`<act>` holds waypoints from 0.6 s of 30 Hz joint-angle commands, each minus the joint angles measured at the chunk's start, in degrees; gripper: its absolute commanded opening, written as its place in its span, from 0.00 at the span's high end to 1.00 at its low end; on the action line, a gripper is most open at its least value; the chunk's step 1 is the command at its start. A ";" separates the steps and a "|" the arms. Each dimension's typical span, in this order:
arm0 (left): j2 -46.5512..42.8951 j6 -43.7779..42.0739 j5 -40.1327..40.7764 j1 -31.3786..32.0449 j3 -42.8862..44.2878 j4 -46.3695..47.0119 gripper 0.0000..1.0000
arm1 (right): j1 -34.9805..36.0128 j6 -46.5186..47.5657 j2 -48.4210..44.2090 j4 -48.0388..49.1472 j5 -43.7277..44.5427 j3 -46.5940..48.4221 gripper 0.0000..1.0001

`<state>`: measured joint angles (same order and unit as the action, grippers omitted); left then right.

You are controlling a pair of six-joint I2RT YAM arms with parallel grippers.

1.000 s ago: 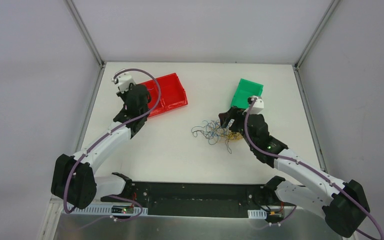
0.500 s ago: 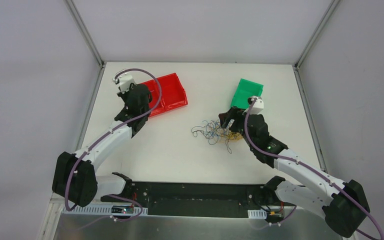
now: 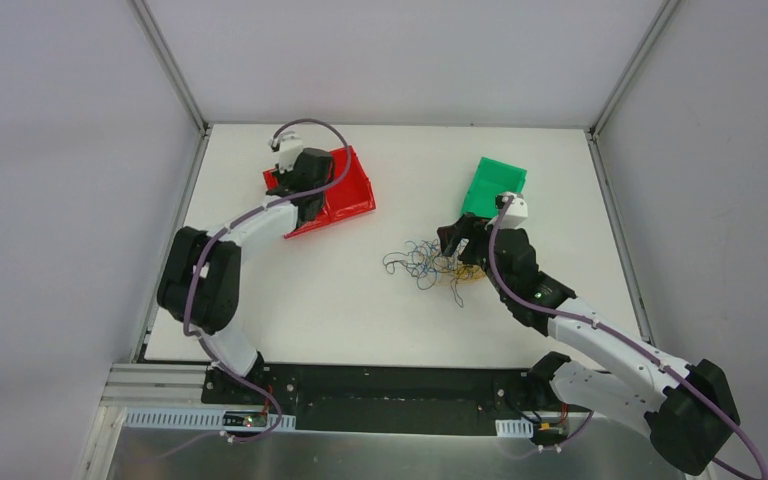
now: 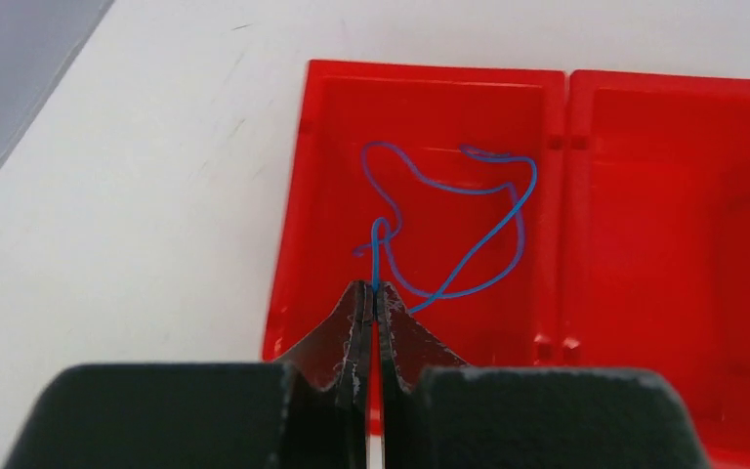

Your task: Untangle the cables

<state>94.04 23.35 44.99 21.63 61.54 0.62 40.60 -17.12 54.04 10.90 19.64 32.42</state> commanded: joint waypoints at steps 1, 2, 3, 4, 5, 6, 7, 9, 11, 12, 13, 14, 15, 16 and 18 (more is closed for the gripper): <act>6.96 0.82 -4.85 -1.50 9.63 -8.19 1.00 | -0.06 -0.54 -1.36 2.53 0.17 -0.17 0.23; 8.73 0.17 -6.97 -2.14 11.47 -9.15 1.00 | -0.08 -0.59 -1.61 2.55 0.22 -0.32 0.23; 10.55 -0.21 -8.74 -2.80 13.37 -10.76 1.00 | -0.06 -0.55 -1.81 2.49 0.25 -0.39 0.23; 12.21 0.47 -10.16 -3.46 15.05 -12.84 1.00 | -0.08 -0.54 -2.01 2.49 0.23 -0.36 0.23; 13.74 1.15 -11.17 -4.04 16.35 -14.47 1.00 | -0.08 -0.62 -2.14 2.52 0.20 -0.40 0.23; 14.78 1.76 -12.32 -4.58 17.05 -15.50 1.00 | -0.08 -0.65 -2.08 2.55 0.21 -0.36 0.23; 15.46 2.45 -13.40 -4.92 17.15 -15.86 1.00 | -0.08 -0.73 -1.89 2.58 0.15 -0.25 0.22; 16.10 3.52 -14.46 -5.23 16.98 -15.91 1.00 | -0.08 -0.80 -1.38 2.53 -0.09 -0.02 0.22; 16.43 3.63 -15.42 -5.28 17.18 -15.95 1.00 | -0.06 -0.80 -0.91 2.53 -0.14 0.18 0.22; 16.11 3.62 -15.92 -5.28 17.42 -16.11 0.94 | -0.07 -0.79 -0.87 2.47 -0.02 0.18 0.22; 15.46 3.19 -16.58 -5.28 17.53 -16.31 0.88 | -0.08 -0.80 -0.98 2.37 0.08 0.16 0.22; 14.49 2.72 -17.04 -5.28 17.57 -16.42 0.81 | -0.08 -0.80 -1.13 2.31 0.16 0.14 0.22; 13.11 2.53 -17.23 -5.28 17.44 -16.49 0.71 | -0.06 -0.76 -1.38 2.33 0.38 0.03 0.22; 11.53 2.26 -17.30 -5.28 17.17 -16.59 0.63 | -0.08 -0.78 -1.61 2.32 0.57 -0.07 0.22; 7.89 1.67 -17.54 -5.20 16.75 -16.77 0.51 | -0.06 -0.73 -1.81 2.37 0.59 -0.17 0.22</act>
<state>110.08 25.39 29.26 16.14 76.93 -14.66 40.60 -17.34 53.25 10.92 19.66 32.08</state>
